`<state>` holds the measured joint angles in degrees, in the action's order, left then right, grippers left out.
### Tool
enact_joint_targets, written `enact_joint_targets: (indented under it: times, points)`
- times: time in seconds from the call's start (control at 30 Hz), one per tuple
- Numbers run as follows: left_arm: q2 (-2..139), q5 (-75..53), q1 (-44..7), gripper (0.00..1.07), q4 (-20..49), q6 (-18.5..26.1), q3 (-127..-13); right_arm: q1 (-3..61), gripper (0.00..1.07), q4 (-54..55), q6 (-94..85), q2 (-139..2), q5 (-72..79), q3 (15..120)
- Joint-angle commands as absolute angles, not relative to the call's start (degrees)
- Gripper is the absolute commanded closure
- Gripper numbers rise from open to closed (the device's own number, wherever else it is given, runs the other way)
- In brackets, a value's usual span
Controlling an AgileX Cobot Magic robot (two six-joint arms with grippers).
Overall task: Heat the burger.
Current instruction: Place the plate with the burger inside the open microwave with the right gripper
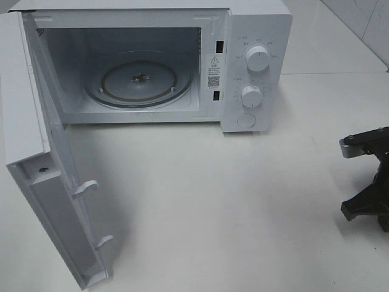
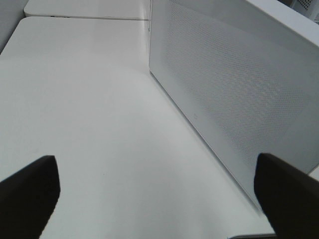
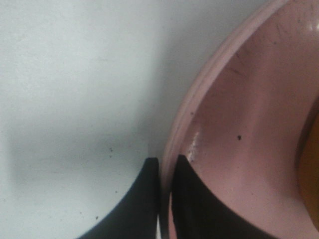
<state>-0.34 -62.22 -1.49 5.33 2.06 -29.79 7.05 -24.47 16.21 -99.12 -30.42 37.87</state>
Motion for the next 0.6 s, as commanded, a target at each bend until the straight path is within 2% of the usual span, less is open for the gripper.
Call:
enact_joint_targets:
  times: [0.03, 0.6]
  points:
    - [-1.38, -61.48, -1.26, 0.09, 5.56, 1.72, -29.62, 9.34, 1.07, -30.37, 23.20, -99.41, -33.63, 37.41]
    - [-1.38, -61.48, -1.26, 0.09, 5.56, 1.72, -29.62, 18.16, 1.07, -42.00, 33.46, -95.34, -40.79, 37.41]
